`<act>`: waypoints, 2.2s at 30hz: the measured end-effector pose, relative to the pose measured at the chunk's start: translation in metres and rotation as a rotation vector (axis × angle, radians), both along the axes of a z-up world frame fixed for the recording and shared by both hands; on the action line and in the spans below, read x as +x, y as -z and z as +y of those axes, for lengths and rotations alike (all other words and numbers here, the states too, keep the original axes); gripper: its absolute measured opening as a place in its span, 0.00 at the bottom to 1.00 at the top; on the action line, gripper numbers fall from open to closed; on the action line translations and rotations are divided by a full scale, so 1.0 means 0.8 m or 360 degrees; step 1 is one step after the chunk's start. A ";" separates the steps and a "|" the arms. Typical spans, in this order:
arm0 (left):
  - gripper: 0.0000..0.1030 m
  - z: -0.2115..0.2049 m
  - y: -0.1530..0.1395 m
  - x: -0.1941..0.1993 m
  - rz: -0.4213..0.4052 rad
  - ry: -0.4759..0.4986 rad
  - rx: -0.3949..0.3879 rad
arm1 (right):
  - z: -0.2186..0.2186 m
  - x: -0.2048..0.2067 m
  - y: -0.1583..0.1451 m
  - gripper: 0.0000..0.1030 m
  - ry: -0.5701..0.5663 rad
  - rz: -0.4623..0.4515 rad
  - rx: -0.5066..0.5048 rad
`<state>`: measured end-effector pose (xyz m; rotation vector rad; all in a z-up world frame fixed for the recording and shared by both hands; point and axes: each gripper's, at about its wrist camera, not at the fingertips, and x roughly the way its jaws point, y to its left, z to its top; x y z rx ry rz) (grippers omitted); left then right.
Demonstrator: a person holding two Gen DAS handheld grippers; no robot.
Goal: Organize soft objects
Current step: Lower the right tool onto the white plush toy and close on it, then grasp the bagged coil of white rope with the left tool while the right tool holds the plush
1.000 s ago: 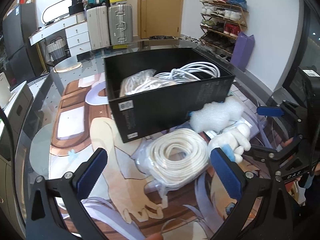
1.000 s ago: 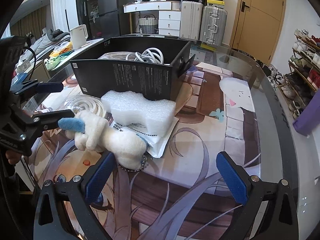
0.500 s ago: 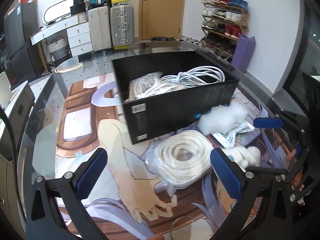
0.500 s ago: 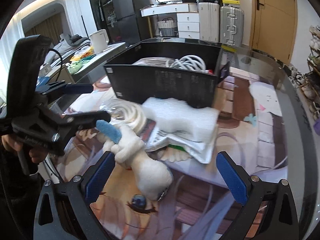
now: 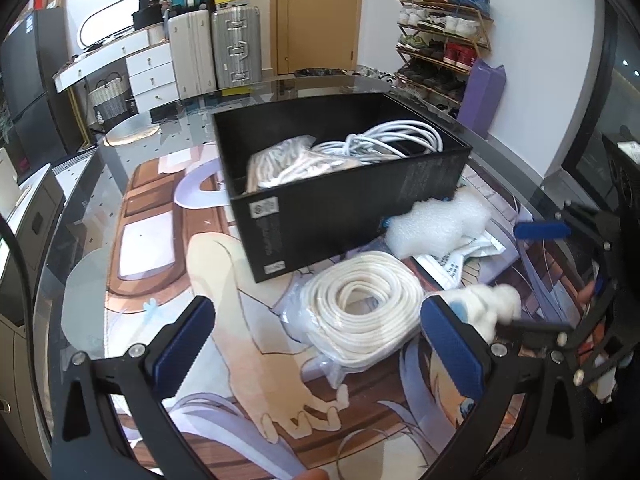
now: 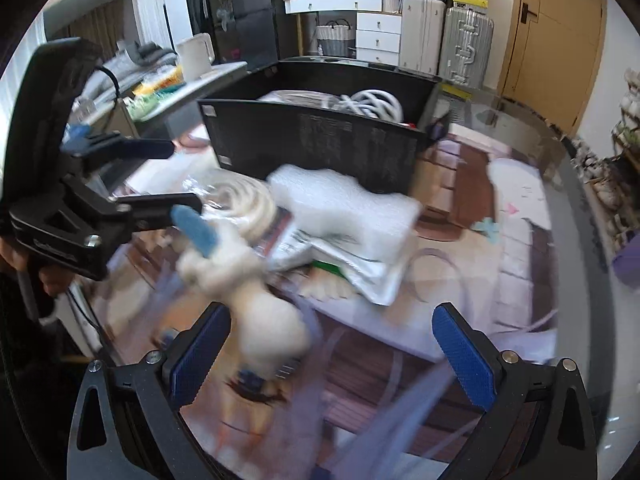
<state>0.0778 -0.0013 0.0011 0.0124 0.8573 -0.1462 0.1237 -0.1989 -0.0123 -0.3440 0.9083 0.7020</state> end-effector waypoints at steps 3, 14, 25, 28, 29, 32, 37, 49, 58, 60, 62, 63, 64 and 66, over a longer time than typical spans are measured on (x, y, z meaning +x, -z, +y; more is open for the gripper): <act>1.00 -0.010 0.001 -0.002 0.0000 0.0042 0.0010 | -0.011 0.003 -0.007 0.99 -0.0006 0.0017 0.0070; 1.00 -0.019 0.003 -0.004 0.0012 0.0086 0.0008 | 0.020 -0.018 0.008 0.99 -0.0144 0.0041 0.0048; 1.00 -0.008 0.001 0.002 0.0021 0.0048 -0.0023 | 0.025 -0.024 0.015 0.74 -0.0175 -0.0048 0.0027; 1.00 -0.010 0.003 0.001 0.0025 0.0064 -0.0027 | 0.022 -0.028 0.012 0.65 -0.0220 -0.0065 -0.0005; 1.00 -0.010 0.003 0.001 0.0026 0.0065 -0.0028 | 0.020 -0.029 0.011 0.56 -0.0230 -0.0059 -0.0004; 1.00 -0.011 0.004 0.001 0.0030 0.0065 -0.0035 | 0.013 -0.029 0.010 0.55 -0.0238 -0.0058 -0.0015; 1.00 -0.013 0.010 0.004 0.0053 0.0045 -0.0037 | -0.004 -0.024 0.005 0.55 -0.0255 -0.0035 0.0019; 1.00 -0.017 0.025 0.017 0.0149 0.0011 0.0017 | -0.055 0.001 -0.017 0.55 -0.0107 -0.0043 0.0084; 1.00 0.013 0.025 0.015 0.0181 -0.0035 0.0012 | -0.050 -0.003 -0.016 0.55 -0.0126 -0.0049 0.0081; 1.00 0.012 0.021 0.014 0.0144 -0.0016 -0.0021 | -0.050 -0.003 -0.016 0.55 -0.0126 -0.0043 0.0089; 1.00 0.007 0.020 0.015 0.0124 -0.0001 -0.0029 | -0.050 -0.002 -0.015 0.55 -0.0115 -0.0043 0.0085; 1.00 0.006 0.024 0.018 0.0132 -0.0020 -0.0014 | -0.050 -0.002 -0.015 0.55 -0.0115 -0.0043 0.0084; 1.00 0.006 0.027 0.021 0.0149 -0.0031 -0.0008 | -0.050 -0.002 -0.015 0.55 -0.0116 -0.0042 0.0084; 1.00 0.008 0.030 0.024 0.0143 -0.0047 -0.0008 | -0.050 -0.002 -0.015 0.55 -0.0115 -0.0045 0.0084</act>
